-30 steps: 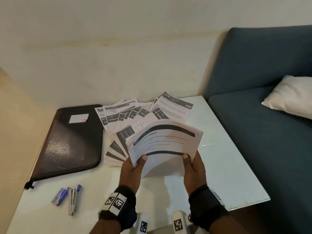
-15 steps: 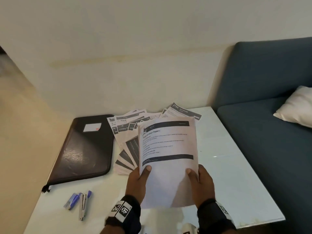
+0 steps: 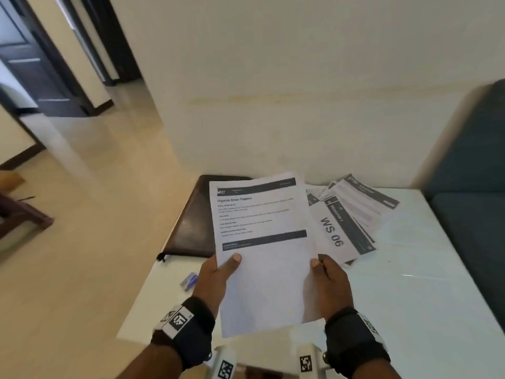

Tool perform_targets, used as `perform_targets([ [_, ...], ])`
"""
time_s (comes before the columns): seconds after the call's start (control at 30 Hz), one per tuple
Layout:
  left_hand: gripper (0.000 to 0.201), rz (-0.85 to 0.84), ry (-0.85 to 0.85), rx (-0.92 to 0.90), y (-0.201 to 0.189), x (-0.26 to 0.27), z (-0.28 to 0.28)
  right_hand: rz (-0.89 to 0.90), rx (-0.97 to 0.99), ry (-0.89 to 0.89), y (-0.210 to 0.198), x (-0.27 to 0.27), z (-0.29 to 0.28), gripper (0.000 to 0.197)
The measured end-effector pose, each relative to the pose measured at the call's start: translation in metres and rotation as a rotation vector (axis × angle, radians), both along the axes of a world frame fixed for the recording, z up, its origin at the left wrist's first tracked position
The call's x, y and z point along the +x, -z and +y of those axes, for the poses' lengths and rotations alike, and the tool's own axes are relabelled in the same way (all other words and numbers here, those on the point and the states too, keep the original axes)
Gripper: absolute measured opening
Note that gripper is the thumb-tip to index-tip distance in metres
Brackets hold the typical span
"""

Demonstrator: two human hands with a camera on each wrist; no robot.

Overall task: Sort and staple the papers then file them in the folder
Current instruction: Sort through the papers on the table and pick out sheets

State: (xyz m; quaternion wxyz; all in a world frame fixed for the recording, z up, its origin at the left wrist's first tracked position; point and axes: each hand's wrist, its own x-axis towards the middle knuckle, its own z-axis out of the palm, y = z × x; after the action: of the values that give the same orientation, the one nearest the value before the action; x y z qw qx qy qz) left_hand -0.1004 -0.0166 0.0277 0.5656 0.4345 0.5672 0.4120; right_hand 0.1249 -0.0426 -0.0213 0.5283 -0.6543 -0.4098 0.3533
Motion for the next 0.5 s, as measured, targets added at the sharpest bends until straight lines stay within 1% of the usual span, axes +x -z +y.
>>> perform_targets([
  [0.1, 0.026, -0.022, 0.004, -0.045, 0.005, -0.027, -0.002, -0.039, 0.024, -0.027, -0.003, -0.022, 0.009, 0.018],
  [0.2, 0.025, -0.022, 0.012, -0.043, 0.003, -0.036, 0.002, -0.103, 0.025, -0.034, -0.005, -0.035, 0.016, 0.019],
  [0.27, 0.023, 0.027, 0.007, -0.004, -0.003, -0.042, 0.012, -0.111, 0.032, -0.029, -0.008, -0.043, 0.021, 0.021],
  [0.37, 0.022, 0.124, 0.002, 0.093, -0.021, -0.064, 0.032, -0.048, 0.053, -0.042, -0.013, -0.061, 0.026, 0.029],
  [0.43, 0.021, 0.184, -0.065, 0.163, -0.034, -0.092, 0.045, 0.042, -0.031, -0.092, -0.009, -0.078, 0.031, 0.03],
  [0.47, 0.021, 0.201, -0.129, 0.194, -0.04, -0.107, 0.05, 0.08, -0.109, -0.139, -0.005, -0.087, 0.035, 0.029],
  [0.5, 0.021, 0.204, -0.205, 0.215, -0.045, -0.122, 0.054, 0.074, -0.202, -0.198, 0.001, -0.097, 0.039, 0.026],
])
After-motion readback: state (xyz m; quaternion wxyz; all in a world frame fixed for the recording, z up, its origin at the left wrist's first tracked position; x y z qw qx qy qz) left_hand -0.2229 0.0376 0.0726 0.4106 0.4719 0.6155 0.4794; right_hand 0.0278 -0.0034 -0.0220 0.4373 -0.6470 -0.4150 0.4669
